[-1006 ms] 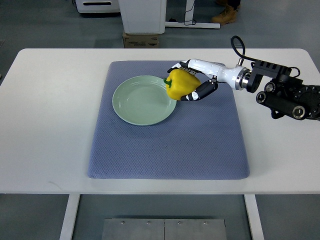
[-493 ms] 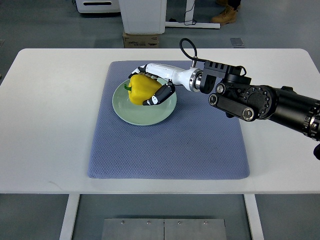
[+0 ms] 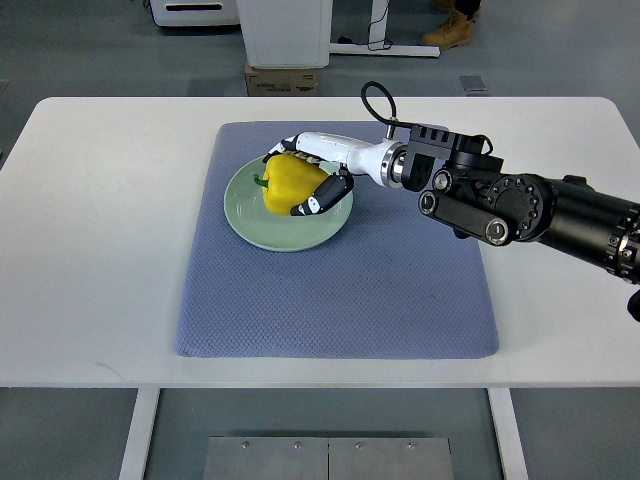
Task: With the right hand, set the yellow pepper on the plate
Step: 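Carry the pepper with the right hand over the green plate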
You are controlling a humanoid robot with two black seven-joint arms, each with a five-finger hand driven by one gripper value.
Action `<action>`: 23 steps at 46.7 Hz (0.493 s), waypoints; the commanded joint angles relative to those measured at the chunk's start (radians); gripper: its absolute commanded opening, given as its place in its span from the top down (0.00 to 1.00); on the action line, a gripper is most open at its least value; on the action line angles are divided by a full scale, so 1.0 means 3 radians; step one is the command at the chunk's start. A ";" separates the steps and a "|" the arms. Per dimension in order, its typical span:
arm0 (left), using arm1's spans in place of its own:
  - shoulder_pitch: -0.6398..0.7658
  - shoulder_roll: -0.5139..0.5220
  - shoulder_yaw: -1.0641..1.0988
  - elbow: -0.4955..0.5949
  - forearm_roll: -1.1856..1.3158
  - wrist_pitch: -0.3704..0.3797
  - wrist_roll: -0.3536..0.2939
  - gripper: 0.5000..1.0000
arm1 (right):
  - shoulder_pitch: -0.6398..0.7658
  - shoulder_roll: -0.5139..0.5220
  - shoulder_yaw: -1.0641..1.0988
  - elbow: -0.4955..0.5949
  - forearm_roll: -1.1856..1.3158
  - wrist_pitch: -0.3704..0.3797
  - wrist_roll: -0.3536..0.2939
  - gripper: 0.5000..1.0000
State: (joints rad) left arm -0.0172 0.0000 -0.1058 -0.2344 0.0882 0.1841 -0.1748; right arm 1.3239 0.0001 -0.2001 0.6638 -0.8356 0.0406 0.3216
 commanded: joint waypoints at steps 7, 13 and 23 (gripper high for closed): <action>0.0001 0.0000 0.0000 0.0004 -0.0003 0.0000 0.0000 0.00 | -0.0021 0.0000 -0.0003 0.0037 -0.0027 0.0044 0.0002 1.00; -0.0004 0.0000 0.0000 0.0004 -0.0003 0.0000 0.0000 0.00 | -0.0041 0.0000 -0.0018 0.0032 -0.0037 0.0049 -0.0008 1.00; -0.0004 0.0000 0.0000 0.0004 -0.0003 0.0000 0.0000 0.00 | -0.0072 0.0000 -0.0049 0.0022 -0.0037 0.0044 -0.0044 1.00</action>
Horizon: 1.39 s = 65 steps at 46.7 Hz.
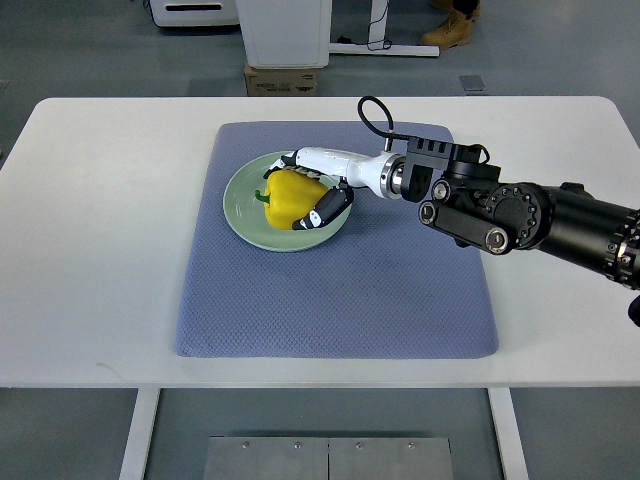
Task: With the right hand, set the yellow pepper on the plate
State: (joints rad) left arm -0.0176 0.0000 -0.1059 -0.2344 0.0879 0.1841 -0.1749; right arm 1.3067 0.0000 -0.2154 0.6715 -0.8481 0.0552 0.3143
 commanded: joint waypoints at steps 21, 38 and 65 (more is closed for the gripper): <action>0.0003 0.0000 0.0000 -0.0001 0.0003 0.0000 0.0000 0.00 | -0.0066 0.0000 0.0002 0.0001 0.0045 -0.0036 -0.0015 0.01; -0.0002 0.0000 0.0000 0.0004 -0.0002 0.0000 0.0000 0.00 | -0.0040 0.0000 0.0048 -0.0035 0.0117 -0.0051 -0.0020 0.00; 0.0003 0.0000 0.0000 -0.0001 0.0003 0.0000 0.0000 0.00 | -0.0096 -0.0322 0.0590 -0.0040 0.0608 -0.0046 -0.0050 0.00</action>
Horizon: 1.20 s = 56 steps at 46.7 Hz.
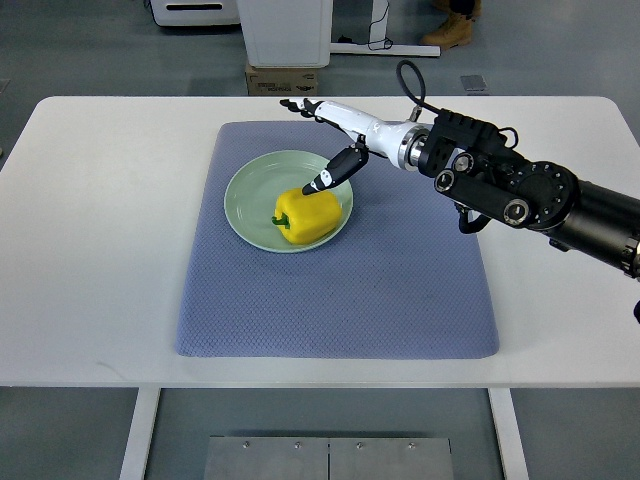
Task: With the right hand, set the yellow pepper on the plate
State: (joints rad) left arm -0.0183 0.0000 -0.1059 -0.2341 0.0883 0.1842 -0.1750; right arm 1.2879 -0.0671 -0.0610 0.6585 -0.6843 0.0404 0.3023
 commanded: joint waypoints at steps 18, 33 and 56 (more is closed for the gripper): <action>0.0005 0.0000 0.0000 -0.0002 -0.0003 0.0000 0.0000 0.00 | -0.0468 -0.0323 0.1174 -0.0124 0.0690 -0.0170 -0.0281 0.00; 0.0005 0.0000 0.0000 -0.0002 -0.0003 0.0000 0.0000 0.00 | -0.0877 -0.0262 0.1895 -0.0262 0.0803 -0.0564 -0.0302 0.00; 0.0000 0.0000 0.0000 -0.0002 0.0002 -0.0005 0.0000 0.00 | -0.1220 -0.0083 0.2642 -0.0298 0.1008 -0.0584 -0.0348 0.00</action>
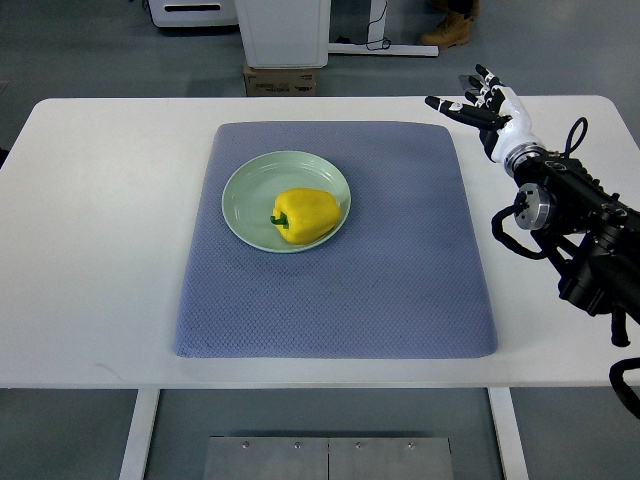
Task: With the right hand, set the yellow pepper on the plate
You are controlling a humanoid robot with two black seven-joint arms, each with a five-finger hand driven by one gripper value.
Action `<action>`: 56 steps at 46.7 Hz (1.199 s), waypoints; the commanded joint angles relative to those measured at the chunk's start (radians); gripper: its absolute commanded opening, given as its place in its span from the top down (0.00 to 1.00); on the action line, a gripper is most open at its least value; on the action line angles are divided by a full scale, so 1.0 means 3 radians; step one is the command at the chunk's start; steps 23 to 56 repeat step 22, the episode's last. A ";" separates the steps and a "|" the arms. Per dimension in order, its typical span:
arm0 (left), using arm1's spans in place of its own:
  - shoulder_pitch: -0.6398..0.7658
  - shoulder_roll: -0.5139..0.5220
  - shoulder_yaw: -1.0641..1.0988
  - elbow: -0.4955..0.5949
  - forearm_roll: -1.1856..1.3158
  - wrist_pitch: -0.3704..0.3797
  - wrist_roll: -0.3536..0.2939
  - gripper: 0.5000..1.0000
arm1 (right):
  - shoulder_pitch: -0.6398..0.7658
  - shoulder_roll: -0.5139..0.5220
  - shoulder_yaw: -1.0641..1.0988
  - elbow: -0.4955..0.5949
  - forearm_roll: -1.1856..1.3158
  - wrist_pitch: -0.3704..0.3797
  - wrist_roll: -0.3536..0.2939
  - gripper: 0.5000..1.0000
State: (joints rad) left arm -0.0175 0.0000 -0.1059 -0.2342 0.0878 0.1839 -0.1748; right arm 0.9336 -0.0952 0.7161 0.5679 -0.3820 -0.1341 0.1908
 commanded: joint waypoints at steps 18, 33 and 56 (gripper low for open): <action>0.0002 0.0000 0.0000 0.0003 -0.0001 0.0001 0.0000 0.00 | -0.0182 0.0010 0.0343 0.0014 -0.0005 0.0007 0.0013 0.00; 0.0002 0.0000 0.0000 -0.0002 -0.0001 0.0001 0.0000 0.00 | -0.0223 0.0010 0.0446 0.0035 -0.0005 0.0007 0.0034 0.00; 0.0002 0.0000 0.0000 -0.0002 -0.0001 0.0001 0.0000 0.00 | -0.0223 0.0010 0.0446 0.0035 -0.0005 0.0007 0.0034 0.00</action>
